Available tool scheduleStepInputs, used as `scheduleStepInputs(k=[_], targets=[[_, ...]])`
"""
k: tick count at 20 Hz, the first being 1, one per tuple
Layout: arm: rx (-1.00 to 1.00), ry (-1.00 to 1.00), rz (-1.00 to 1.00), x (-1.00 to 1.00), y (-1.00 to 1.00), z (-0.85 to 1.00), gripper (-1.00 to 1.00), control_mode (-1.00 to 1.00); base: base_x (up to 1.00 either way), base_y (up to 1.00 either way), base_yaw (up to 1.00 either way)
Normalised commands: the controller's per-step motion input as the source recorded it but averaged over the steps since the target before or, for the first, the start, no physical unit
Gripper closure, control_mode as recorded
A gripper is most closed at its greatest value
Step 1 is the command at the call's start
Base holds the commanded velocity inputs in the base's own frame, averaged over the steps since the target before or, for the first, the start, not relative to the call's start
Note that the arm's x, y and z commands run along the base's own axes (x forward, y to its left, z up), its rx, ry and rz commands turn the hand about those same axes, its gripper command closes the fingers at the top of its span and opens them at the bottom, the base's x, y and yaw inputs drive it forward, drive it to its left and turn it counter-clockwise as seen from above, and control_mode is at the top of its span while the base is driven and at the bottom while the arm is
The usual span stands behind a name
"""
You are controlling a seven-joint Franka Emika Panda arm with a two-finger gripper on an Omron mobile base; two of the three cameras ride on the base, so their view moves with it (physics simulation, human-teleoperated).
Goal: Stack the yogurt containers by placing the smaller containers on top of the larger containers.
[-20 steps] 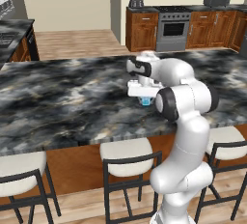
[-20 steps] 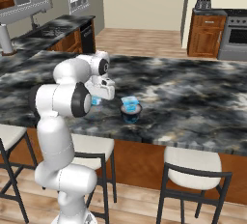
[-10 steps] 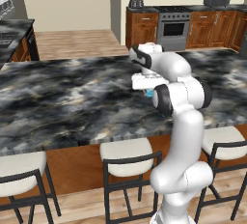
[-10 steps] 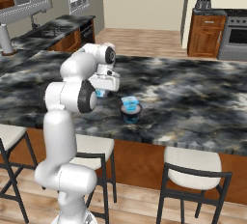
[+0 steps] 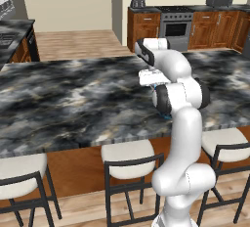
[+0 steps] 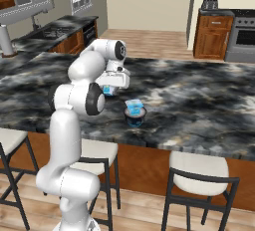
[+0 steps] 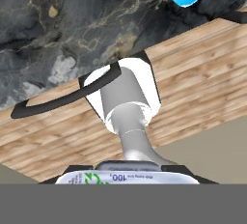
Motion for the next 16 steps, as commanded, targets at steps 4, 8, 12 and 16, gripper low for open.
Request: scheduleStepInputs(k=[4,8,12,16], targets=[[0.0,-0.06,0.0,-0.07,-0.18,0.15,1.0,-1.0,0.0,0.0,0.0],[0.0,-0.21,0.01,-0.05,-0.19,0.06,1.0,-1.0,0.0,0.0,0.0],[0.0,-0.29,0.0,-0.01,-0.17,0.0,1.0,-1.0,0.0,0.0,0.0],[0.0,-0.3,0.0,0.02,-0.17,0.0,1.0,-1.0,0.0,0.0,0.0]])
